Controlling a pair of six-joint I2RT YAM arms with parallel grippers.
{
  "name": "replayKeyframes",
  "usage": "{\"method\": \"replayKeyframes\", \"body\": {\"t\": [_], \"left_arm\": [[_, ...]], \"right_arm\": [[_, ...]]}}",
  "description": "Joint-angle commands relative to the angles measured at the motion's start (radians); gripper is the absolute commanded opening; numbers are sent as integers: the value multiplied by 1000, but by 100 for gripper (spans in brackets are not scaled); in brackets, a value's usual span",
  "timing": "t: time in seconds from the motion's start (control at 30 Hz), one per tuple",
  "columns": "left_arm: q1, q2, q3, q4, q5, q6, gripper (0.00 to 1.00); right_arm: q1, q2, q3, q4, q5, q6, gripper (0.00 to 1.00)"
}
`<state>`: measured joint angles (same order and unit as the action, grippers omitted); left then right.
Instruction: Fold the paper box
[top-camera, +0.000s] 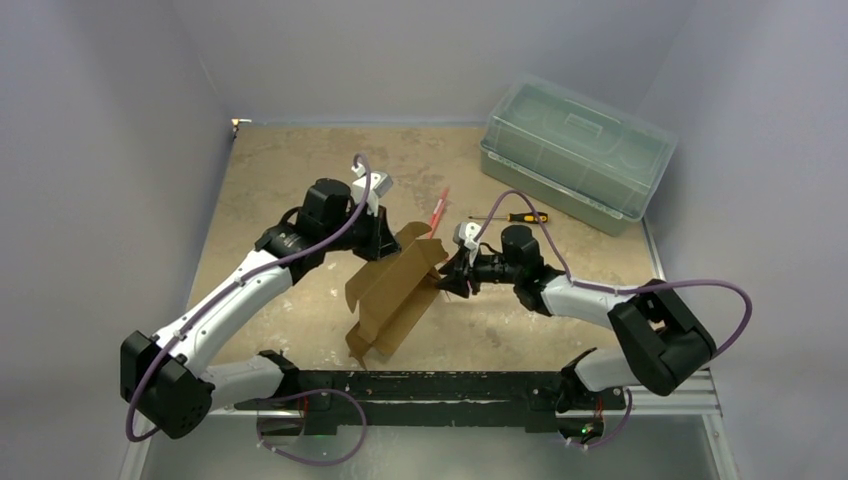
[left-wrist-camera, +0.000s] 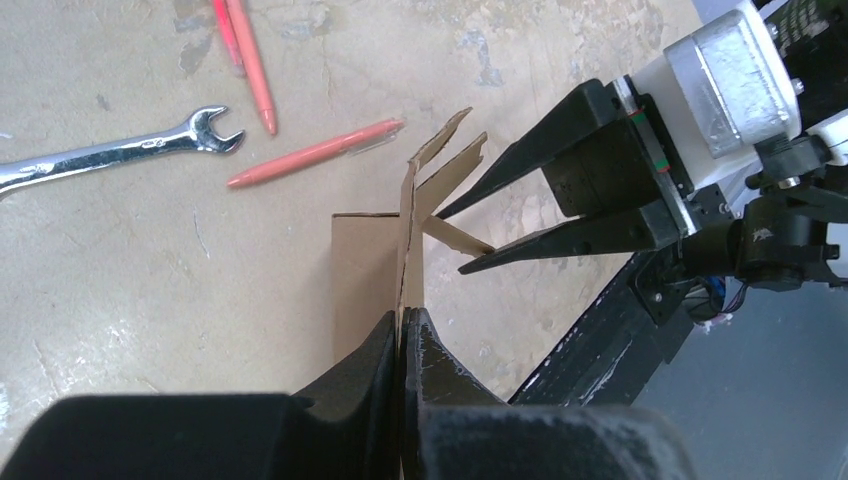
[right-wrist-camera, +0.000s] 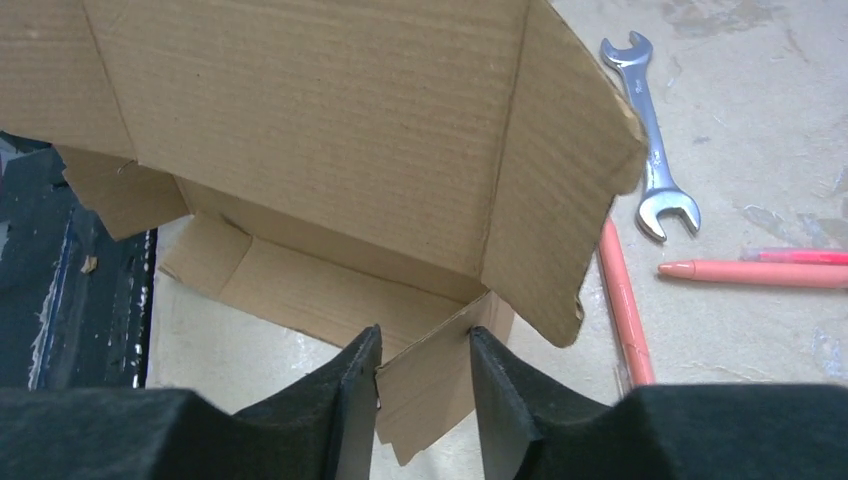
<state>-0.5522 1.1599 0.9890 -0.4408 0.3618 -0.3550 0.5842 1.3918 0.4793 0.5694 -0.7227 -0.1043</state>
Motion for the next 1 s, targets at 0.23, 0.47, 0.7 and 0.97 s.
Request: {"method": "replayKeyframes", "body": {"t": [0.23,0.47,0.7,0.97], "left_arm": [[-5,32,43,-58,2,55,0],[-5,35,48,-64,0,60,0],[-4,42,53,-67,2,65,0],[-5,46,63,-67,-8,67,0]], "right_arm": [[-37,-38,81,-115,-142,-106,49],[-124,-28,94,-162,-276,-164,52],[-162,-38,103,-219,-342,-220,56],[-161,-11,136,-279,-290,-223,42]]}}
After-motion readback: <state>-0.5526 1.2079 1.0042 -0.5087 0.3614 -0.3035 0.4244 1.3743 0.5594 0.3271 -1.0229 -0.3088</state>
